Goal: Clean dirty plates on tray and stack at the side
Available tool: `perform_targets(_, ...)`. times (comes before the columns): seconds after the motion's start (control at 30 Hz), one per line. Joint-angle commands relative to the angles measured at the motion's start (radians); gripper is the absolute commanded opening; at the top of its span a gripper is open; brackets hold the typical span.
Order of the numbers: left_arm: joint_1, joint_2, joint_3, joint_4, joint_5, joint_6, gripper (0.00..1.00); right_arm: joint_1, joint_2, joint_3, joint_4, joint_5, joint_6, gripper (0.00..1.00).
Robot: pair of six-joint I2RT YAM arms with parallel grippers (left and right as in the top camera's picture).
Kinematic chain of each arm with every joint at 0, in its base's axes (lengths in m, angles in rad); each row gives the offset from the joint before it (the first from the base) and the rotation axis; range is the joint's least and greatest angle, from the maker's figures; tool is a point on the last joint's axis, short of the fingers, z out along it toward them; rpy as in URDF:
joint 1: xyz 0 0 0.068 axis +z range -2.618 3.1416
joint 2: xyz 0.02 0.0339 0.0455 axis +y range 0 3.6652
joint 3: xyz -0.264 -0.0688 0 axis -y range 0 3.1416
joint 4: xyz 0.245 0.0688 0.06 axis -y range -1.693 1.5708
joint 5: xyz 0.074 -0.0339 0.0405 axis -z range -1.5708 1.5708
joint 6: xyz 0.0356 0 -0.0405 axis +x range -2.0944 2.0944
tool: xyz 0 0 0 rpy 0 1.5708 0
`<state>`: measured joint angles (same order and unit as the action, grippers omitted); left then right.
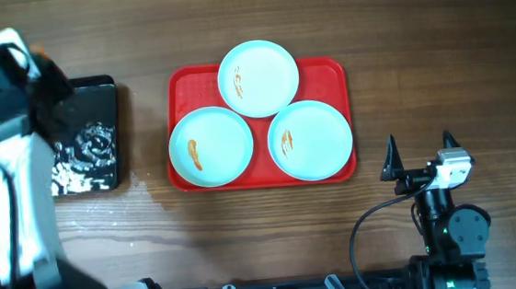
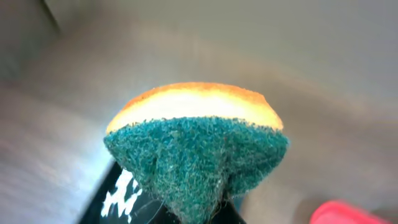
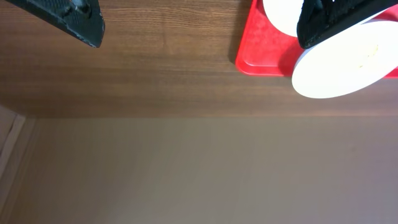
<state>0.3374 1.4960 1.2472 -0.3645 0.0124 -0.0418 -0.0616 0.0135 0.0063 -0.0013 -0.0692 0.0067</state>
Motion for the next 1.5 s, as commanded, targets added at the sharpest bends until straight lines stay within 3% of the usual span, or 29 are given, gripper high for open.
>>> perform_targets(0.0,0.006,0.043,-0.036,-0.021,-0.014,0.033,0.04,-0.003,-0.009,-0.001,0.002,0.014,0.02,1.0)
perform_targets(0.17,0.019,0.184,-0.092,-0.024,-0.013,0.064,0.04,-0.003,-0.009,-0.001,0.002,0.014,0.02,1.0)
perform_targets(0.53,-0.008,-0.041,0.011,-0.058,-0.02,0.057,0.04,-0.003,-0.009,-0.001,0.002,0.014,0.02,1.0)
perform_targets(0.77,0.039,0.15,-0.105,-0.051,-0.064,0.061,0.04,-0.003,-0.009,-0.001,0.002,0.014,0.02,1.0)
perform_targets(1.0,-0.021,-0.058,0.078,-0.097,0.036,0.059,0.04,-0.003,-0.009,-0.001,0.002,0.014,0.02,1.0)
perform_targets(1.2,-0.054,-0.23,0.098,-0.113,0.035,0.056,0.04,-0.003,-0.009,-0.001,0.002,0.014,0.02,1.0)
perform_targets(1.37,-0.049,-0.19,0.087,-0.252,0.036,0.055,0.04,-0.003,-0.009,-0.001,0.002,0.014,0.019,1.0)
perform_targets(1.47,-0.052,-0.103,0.072,-0.285,0.07,-0.068,0.04,-0.003,-0.009,-0.001,0.002,0.014,0.019,1.0)
